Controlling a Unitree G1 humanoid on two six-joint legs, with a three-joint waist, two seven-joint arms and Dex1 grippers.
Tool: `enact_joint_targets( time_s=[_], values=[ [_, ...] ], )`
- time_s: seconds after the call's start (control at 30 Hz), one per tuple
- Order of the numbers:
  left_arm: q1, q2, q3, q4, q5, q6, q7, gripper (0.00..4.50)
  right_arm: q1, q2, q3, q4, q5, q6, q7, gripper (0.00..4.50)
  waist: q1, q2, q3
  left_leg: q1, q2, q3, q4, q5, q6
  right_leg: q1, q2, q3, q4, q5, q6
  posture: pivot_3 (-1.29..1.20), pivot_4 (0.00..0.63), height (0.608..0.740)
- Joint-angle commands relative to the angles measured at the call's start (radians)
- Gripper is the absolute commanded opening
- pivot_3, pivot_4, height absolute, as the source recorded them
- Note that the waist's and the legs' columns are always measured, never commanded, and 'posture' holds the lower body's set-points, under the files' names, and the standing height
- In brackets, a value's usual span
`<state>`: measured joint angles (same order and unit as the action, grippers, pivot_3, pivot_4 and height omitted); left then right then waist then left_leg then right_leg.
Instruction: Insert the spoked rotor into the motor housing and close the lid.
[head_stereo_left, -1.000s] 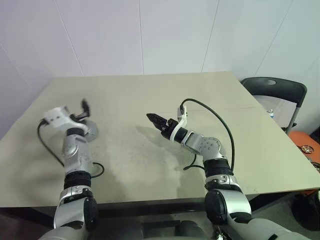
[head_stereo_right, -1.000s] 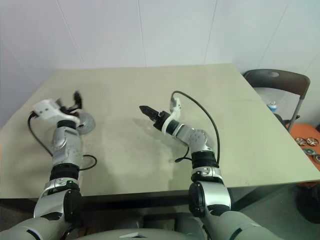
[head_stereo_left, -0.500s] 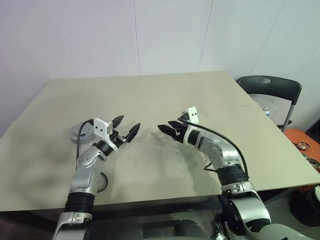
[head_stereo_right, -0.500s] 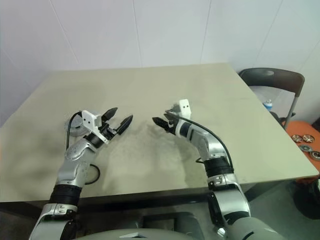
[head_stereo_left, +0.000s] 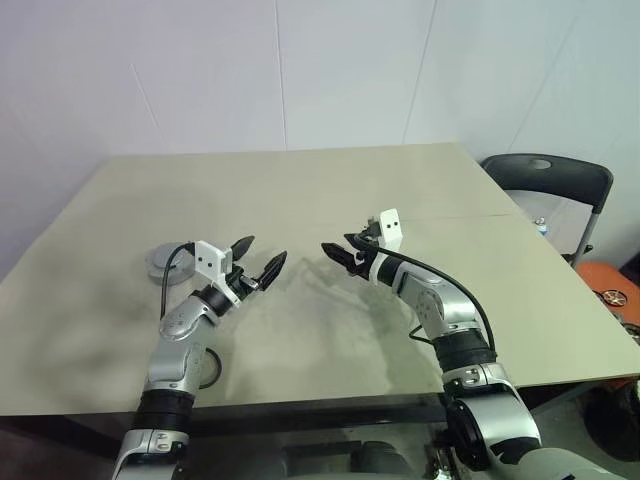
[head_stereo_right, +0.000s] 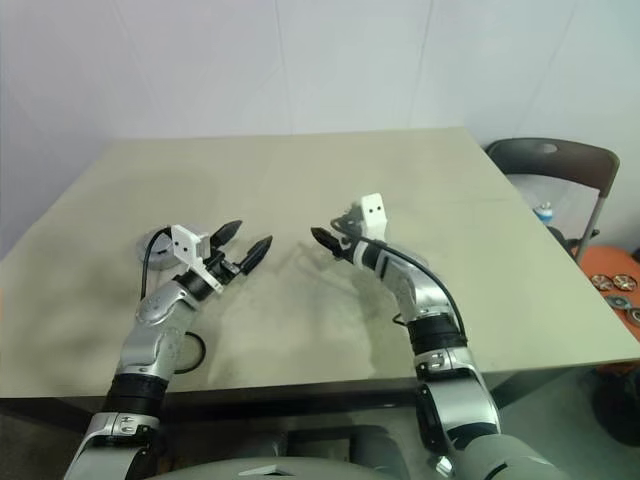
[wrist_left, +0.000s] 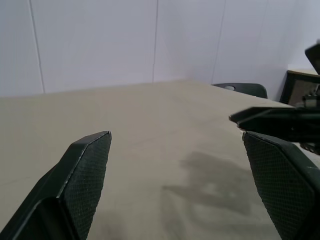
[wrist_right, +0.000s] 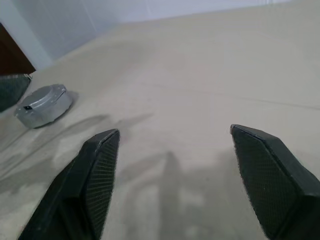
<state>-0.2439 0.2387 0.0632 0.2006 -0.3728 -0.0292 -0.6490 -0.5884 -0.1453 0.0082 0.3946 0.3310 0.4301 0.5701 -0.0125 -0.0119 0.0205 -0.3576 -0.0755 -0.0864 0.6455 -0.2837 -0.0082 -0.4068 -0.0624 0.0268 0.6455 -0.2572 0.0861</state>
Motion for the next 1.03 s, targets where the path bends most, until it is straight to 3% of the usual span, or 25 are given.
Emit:
enact_joint_targets(
  time_s=[0.03, 1.03],
  values=[
    [-0.01, 0.003, 0.007, -0.039, -0.011, 0.0, -0.012, 4.5, -0.003, 0.002, -0.019, -0.062, 0.019, -0.021, 0.018, 4.49, 0.002, 0.0, 0.0, 0.0, 0.0, 0.0, 0.0, 0.0, 0.0, 0.0, 0.0, 0.0, 0.0, 0.0, 0.0, 0.0, 0.0, 0.74],
    [0.036, 0.052, 0.022, -0.105, -0.045, 0.056, -0.107, 4.5, 0.045, -0.093, 0.035, -0.08, -0.068, -0.154, 0.167, 4.49, 0.001, 0.001, 0.001, 0.0, 0.0, 0.0, 0.0, 0.0, 0.0, 0.001, 0.0, 0.0, -0.001, 0.0, 0.0, 0.0, 0.0, 0.74]
  ],
)
